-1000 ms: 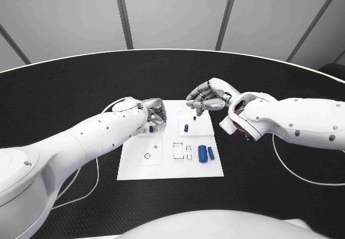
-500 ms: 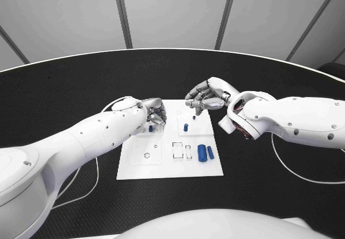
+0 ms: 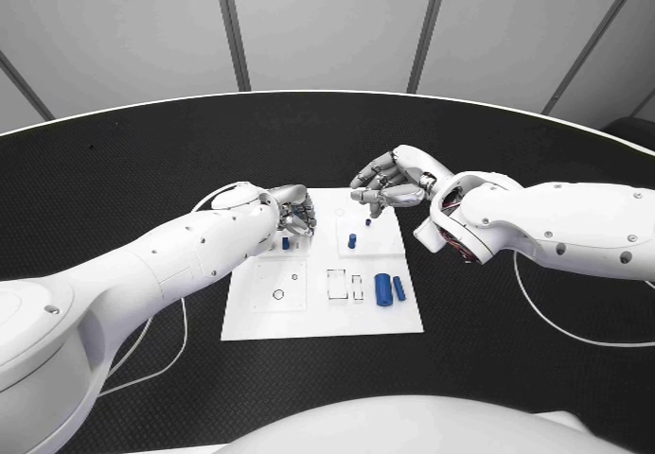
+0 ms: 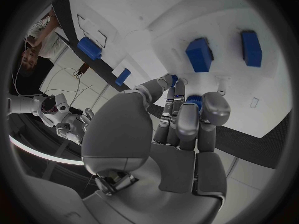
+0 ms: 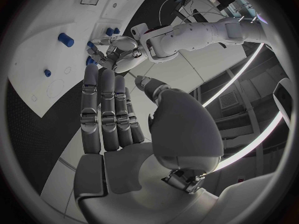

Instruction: Assemble the parts on the task board

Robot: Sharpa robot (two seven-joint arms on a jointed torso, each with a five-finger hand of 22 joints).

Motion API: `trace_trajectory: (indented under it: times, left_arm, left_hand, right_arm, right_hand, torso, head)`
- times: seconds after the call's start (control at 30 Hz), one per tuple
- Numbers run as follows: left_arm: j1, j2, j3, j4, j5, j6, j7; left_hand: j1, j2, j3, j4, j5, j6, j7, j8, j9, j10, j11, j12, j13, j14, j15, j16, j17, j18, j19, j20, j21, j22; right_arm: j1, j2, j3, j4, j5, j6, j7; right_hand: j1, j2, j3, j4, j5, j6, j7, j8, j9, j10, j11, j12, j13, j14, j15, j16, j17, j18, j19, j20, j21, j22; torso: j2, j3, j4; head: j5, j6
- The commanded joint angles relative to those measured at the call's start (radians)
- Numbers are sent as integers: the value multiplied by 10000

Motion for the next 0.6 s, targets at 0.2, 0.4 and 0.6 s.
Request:
trace_trajectory:
  times: [0.2, 0.4, 0.6]
  left_arm:
    - [-1, 34, 0, -20, 0, 46, -31]
    - [-5, 72, 0, -86, -1, 55, -60]
    - [-9, 102, 0, -212, -2, -18, -58]
  left_hand:
    - [-9, -53, 62, 20, -21, 2, -1, -30, 6, 79, 22, 0, 11, 36, -34, -9, 16, -118, 68, -4, 63, -3]
    - [13, 17, 129, 4, -20, 158, -14, 19, 46, 136, 5, -22, 33, 6, -46, -41, -154, -122, 75, -12, 80, 21]
    - [97, 111, 229, -51, -21, 251, -25, 35, 72, 212, -16, -30, 60, -12, -65, -65, -271, -125, 82, -25, 98, 43]
  right_arm:
    - [1, 4, 0, 1, 0, -1, 2]
    - [1, 17, 0, -7, 0, -1, 6]
    - [1, 28, 0, -17, 0, 1, 4]
  right_hand:
    - [99, 8, 54, -1, 59, -13, -21, 65, 13, -73, -16, 45, 15, -8, -16, -68, 16, 24, 29, 8, 35, -12]
    - [99, 8, 54, -1, 59, -13, -21, 65, 13, -73, -16, 45, 15, -8, -16, -68, 16, 24, 29, 8, 35, -12]
    - [99, 8, 54, -1, 59, -13, -21, 65, 13, -73, -16, 45, 15, -8, -16, -68, 16, 24, 29, 8, 35, -12]
  torso:
    - [5, 3, -8]
    - [15, 4, -19]
    - [15, 4, -10]
  head:
    - [-19, -16]
    - [-31, -34]
    - [-61, -63]
